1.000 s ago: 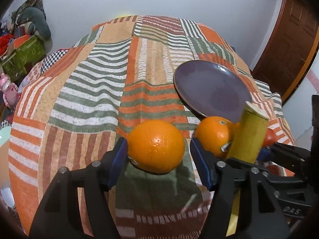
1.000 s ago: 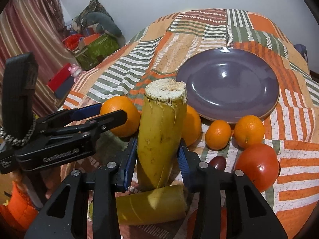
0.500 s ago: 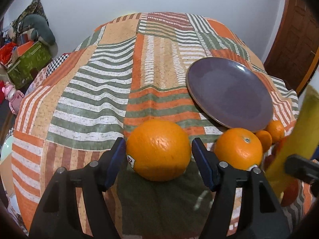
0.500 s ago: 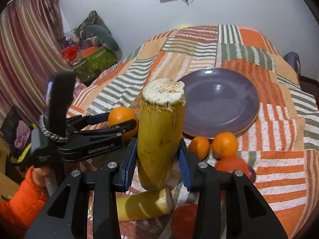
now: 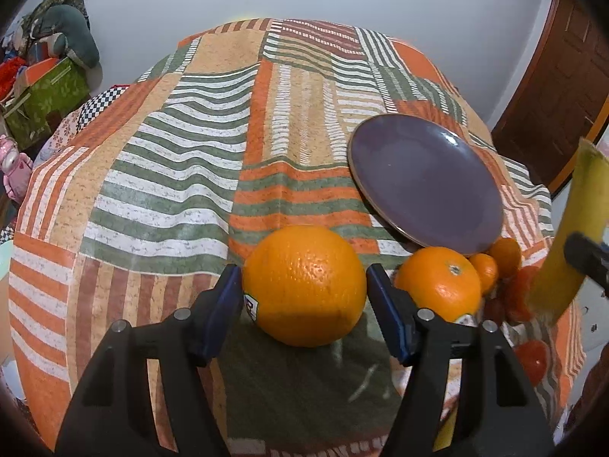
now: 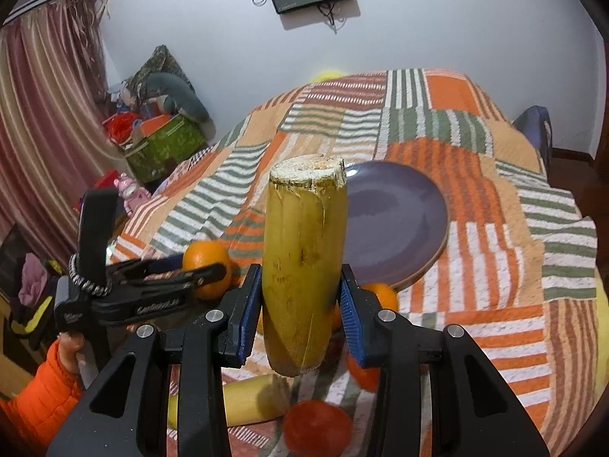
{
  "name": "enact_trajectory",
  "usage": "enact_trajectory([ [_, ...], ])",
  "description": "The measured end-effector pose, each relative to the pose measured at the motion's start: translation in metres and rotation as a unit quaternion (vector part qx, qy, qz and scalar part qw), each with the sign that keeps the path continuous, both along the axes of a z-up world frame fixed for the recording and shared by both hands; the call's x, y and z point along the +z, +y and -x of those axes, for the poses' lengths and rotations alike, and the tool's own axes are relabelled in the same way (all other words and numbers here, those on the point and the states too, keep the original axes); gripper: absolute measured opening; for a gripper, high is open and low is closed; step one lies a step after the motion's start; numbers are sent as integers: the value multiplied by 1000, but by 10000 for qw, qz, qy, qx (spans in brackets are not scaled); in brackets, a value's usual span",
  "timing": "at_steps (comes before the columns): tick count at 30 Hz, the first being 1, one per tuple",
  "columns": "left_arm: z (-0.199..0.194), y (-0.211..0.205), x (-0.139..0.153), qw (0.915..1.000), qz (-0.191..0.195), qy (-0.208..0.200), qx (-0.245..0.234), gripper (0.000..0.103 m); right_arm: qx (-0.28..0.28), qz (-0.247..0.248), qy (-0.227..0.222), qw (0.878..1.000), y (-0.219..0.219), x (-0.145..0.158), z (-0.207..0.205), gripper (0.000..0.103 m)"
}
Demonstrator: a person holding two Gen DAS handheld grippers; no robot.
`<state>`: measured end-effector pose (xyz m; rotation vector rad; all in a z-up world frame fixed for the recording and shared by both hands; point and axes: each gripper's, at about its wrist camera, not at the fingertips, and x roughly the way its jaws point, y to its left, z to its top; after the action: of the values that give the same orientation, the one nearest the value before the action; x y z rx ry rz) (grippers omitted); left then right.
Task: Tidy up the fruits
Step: 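Carry the orange and cob onto the purple plate and open both tools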
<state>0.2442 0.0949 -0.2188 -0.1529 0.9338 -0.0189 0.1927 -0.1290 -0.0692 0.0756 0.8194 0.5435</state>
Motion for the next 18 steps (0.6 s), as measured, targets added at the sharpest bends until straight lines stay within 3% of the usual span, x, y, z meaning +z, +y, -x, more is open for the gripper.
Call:
enact_trajectory([
  [18, -6, -41, 68, 9968, -108, -713, -347, 66, -221, 389, -669, 9968, -19, 26, -29, 35],
])
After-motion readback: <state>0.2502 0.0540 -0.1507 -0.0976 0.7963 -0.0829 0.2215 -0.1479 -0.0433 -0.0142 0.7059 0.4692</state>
